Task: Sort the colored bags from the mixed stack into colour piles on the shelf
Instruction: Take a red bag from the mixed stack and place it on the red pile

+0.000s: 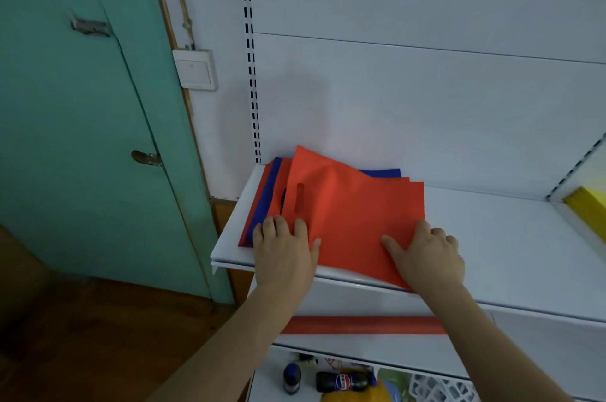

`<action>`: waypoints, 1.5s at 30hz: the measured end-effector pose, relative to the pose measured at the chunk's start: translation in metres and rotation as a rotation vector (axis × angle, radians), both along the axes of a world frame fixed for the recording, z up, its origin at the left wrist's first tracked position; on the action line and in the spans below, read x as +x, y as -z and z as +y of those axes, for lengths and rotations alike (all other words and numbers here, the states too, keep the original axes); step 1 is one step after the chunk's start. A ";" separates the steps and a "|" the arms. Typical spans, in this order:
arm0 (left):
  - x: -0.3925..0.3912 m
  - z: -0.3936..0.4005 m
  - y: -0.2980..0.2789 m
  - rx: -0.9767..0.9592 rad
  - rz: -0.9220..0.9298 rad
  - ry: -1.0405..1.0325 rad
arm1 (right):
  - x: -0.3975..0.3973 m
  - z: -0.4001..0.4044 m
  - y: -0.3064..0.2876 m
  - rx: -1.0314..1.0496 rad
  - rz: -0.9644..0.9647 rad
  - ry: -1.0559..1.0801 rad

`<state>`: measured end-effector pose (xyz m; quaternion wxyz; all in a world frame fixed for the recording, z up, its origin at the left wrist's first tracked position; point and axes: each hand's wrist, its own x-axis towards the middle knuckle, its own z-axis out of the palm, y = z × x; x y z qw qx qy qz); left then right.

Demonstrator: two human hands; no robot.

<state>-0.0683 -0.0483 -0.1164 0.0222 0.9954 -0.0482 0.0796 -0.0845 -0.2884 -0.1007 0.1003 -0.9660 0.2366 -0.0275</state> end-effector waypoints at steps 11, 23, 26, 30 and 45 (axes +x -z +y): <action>0.003 -0.013 -0.002 -0.310 -0.035 0.145 | 0.012 -0.025 -0.004 0.342 -0.231 0.021; 0.053 0.009 -0.022 -0.753 0.005 0.033 | 0.002 -0.050 -0.019 0.454 -0.825 -0.041; 0.073 0.015 -0.038 -1.212 0.050 -0.029 | -0.001 -0.053 -0.026 0.574 -0.914 -0.011; 0.086 0.013 -0.059 -1.477 -0.094 0.069 | 0.000 -0.053 -0.034 0.587 -0.973 -0.018; 0.082 0.000 -0.033 -1.232 -0.088 0.172 | -0.004 -0.059 -0.007 0.542 -0.823 0.051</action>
